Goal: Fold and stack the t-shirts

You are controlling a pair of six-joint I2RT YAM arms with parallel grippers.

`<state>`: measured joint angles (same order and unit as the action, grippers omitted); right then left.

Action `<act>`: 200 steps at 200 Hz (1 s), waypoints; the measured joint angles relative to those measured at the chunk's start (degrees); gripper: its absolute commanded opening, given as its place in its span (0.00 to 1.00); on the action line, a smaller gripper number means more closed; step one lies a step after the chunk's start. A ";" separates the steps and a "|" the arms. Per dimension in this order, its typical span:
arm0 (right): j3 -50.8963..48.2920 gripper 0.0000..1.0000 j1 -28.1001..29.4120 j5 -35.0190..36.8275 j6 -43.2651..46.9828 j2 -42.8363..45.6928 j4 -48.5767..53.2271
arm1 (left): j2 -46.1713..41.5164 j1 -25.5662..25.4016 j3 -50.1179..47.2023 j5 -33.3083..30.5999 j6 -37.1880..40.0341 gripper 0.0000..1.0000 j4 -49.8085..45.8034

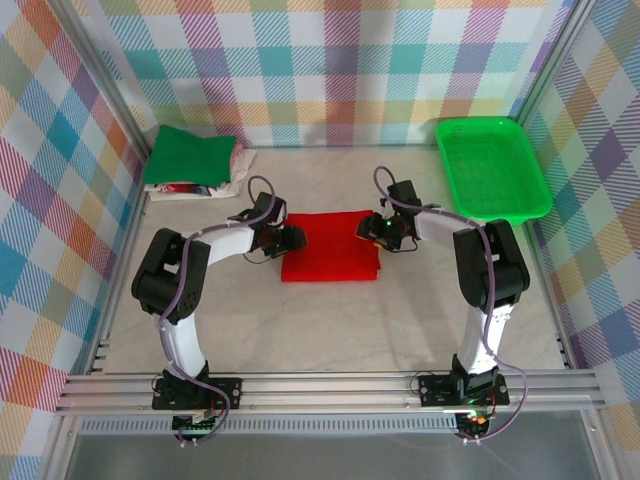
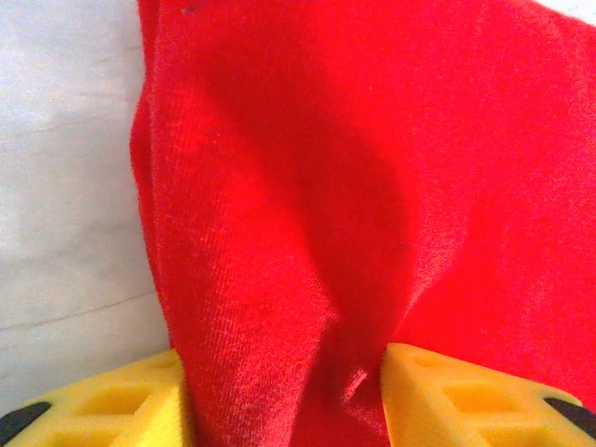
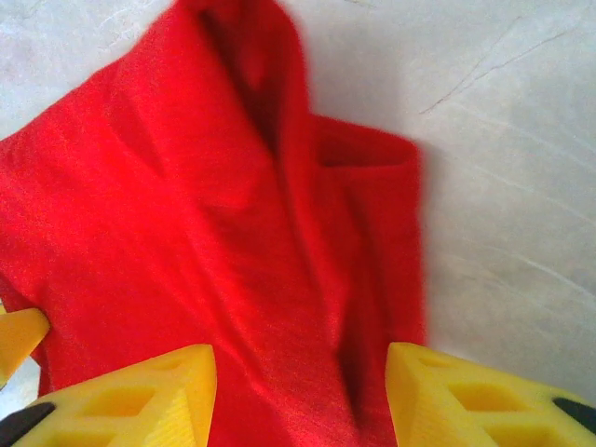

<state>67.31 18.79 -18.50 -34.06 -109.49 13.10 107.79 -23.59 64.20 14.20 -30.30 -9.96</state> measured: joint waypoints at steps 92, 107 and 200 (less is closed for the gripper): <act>-0.24 0.47 -0.02 -3.21 -1.49 -1.79 -4.61 | 2.12 -0.66 0.26 0.96 -3.10 0.34 4.96; -0.57 0.48 -0.02 -3.13 -1.49 -1.79 -4.85 | 2.08 -0.66 0.39 0.13 -3.30 0.39 4.28; -0.90 0.48 -0.13 -3.02 -1.46 -1.79 -4.92 | -2.21 0.57 -0.48 -6.58 -4.22 0.44 -3.56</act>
<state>66.41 18.65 -21.52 -35.53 -111.28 8.19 105.58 -23.03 63.72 7.62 -34.52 -13.52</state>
